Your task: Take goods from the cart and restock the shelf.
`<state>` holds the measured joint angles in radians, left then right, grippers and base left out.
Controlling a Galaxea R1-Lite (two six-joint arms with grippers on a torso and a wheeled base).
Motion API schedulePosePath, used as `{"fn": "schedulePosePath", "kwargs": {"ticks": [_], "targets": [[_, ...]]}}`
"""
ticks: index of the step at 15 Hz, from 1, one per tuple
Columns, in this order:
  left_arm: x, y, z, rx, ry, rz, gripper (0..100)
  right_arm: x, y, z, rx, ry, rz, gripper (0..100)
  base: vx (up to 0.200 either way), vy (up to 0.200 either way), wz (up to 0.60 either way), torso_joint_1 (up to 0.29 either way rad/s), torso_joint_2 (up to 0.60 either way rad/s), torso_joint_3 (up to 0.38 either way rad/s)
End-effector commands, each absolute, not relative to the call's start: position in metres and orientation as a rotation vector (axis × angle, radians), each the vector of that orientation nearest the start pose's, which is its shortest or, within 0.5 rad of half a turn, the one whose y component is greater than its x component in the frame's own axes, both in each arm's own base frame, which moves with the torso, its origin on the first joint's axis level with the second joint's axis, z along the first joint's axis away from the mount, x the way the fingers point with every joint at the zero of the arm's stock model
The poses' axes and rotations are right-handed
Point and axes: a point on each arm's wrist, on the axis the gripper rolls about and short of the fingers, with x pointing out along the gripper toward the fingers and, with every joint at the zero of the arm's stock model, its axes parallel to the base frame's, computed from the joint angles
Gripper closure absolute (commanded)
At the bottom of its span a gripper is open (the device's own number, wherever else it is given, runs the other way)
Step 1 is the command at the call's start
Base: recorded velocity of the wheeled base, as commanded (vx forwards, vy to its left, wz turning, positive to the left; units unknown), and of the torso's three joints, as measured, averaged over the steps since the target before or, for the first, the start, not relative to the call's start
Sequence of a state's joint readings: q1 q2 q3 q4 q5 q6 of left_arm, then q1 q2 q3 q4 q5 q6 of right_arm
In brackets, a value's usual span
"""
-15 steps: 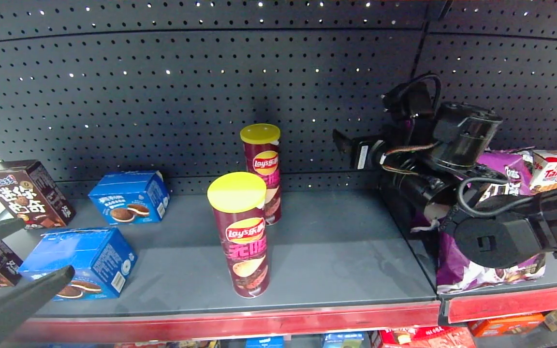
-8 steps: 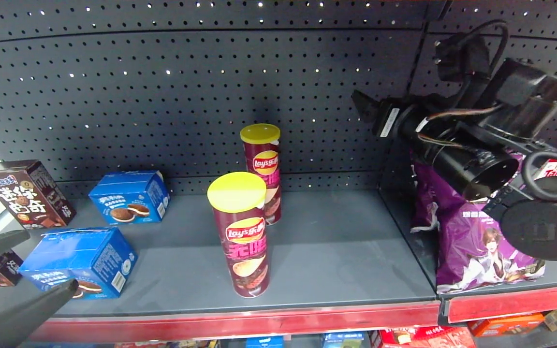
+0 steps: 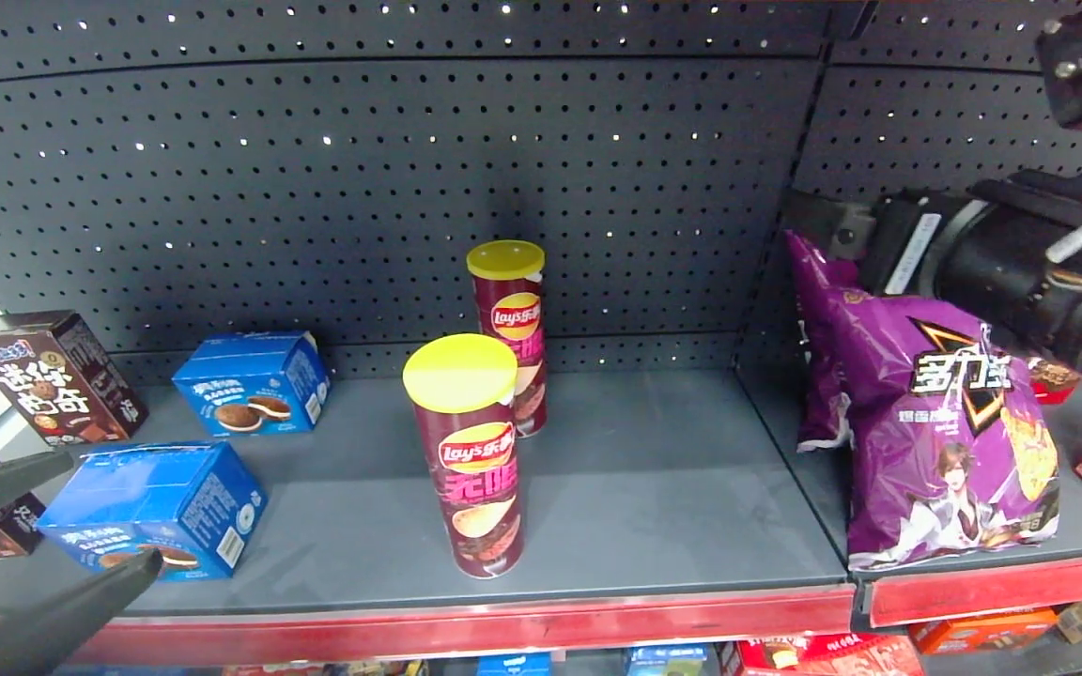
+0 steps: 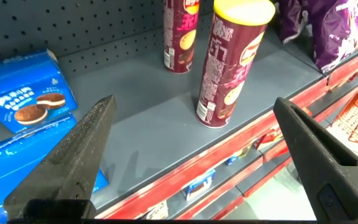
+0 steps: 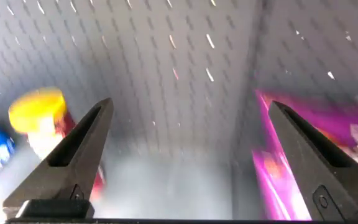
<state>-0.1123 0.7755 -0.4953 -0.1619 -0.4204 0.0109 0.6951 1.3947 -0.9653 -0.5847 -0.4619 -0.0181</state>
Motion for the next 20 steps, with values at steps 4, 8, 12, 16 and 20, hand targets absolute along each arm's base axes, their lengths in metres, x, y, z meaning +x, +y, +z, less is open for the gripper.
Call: {"fn": "schedulePosePath", "kwargs": {"ticks": [4, 8, 12, 16, 20], "targets": [[0.093, -0.020, 0.215, -0.022, 0.204, -0.531, 0, 0.106, 0.102, 0.282, 0.023, -0.080, 0.250, 0, 0.000, 0.000, 0.00, 0.000, 0.00, 0.000], [0.107, -0.022, 0.206, -0.030, 0.277, -0.535, 0, 0.070, 0.070, 0.285, -0.005, -0.056, 0.167, 0, 0.000, 0.000, 0.00, 0.000, 0.00, 0.000], [0.124, -0.028, 0.202, -0.030, 0.337, -0.566, 0, 0.046, 0.027, 0.282, 0.039, -0.092, 0.012, 0, 0.000, 0.000, 0.00, 0.000, 0.00, 0.000], [0.134, -0.036, 0.194, -0.028, 0.402, -0.606, 0, 0.028, 0.005, 0.278, 0.048, -0.103, -0.046, 0, 0.000, 0.000, 0.00, 0.000, 0.00, 0.000], [0.156, -0.040, 0.183, -0.036, 0.490, -0.601, 0, 0.028, 0.004, 0.277, 0.054, -0.103, -0.061, 0, 0.000, 0.000, 0.00, 0.000, 0.00, 0.000]]}}
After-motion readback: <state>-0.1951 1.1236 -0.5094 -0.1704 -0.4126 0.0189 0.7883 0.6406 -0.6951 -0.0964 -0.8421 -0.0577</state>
